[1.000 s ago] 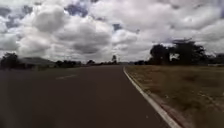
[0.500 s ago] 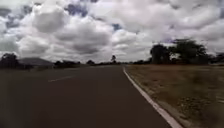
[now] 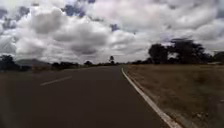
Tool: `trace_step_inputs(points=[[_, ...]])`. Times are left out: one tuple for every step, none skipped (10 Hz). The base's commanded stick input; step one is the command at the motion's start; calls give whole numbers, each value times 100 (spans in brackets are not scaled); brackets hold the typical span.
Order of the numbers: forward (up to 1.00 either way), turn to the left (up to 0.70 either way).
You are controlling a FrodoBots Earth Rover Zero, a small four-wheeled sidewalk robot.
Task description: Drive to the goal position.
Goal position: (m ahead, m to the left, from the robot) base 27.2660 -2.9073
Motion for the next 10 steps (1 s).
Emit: trace_step_inputs(points=[[85, -34], [85, -34], [85, -21], [85, -3], [85, 0], [85, 0], [85, 0], [85, 0], [85, 0], [85, 0]])
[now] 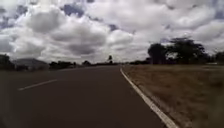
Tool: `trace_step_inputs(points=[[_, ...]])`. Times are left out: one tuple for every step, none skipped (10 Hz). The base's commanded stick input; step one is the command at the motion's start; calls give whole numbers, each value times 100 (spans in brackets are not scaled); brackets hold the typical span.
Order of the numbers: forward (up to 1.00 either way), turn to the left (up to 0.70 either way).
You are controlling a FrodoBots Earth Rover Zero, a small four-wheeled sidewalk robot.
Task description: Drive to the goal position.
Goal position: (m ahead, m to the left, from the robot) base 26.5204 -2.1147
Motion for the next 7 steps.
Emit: trace_step_inputs(points=[[85, 0], [85, 0], [85, 0], [85, 0], [85, 0], [85, 0], [85, 0]])
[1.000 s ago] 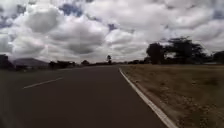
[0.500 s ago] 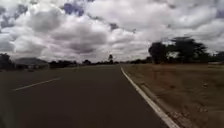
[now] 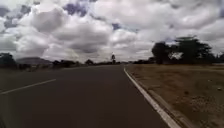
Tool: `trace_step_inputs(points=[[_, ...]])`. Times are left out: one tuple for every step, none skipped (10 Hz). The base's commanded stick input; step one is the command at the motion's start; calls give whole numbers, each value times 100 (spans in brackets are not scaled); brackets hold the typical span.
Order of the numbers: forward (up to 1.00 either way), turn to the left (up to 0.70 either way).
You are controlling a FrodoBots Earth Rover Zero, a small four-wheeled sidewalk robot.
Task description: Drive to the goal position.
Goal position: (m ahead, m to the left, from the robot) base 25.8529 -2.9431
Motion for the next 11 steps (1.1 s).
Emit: trace_step_inputs(points=[[85, 0], [85, 0], [85, 0], [85, 0], [85, 0], [85, 0], [85, 0], [85, 0], [85, 0], [85, 0], [85, 0]])
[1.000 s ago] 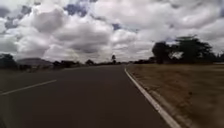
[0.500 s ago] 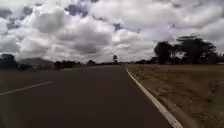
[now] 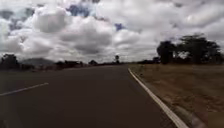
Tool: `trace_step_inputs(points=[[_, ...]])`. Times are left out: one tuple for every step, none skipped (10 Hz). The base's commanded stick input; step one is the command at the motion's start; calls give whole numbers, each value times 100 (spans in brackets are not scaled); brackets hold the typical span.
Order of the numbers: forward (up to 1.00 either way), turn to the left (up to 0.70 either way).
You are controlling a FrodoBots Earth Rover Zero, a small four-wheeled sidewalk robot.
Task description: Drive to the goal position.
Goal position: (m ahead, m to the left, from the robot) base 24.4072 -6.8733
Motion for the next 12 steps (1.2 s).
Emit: trace_step_inputs(points=[[85, 0], [85, 0], [85, 0], [85, 0], [75, 0], [50, 0], [25, 0], [0, 0], [0, 0], [0, 0], [0, 0], [0, 0]])
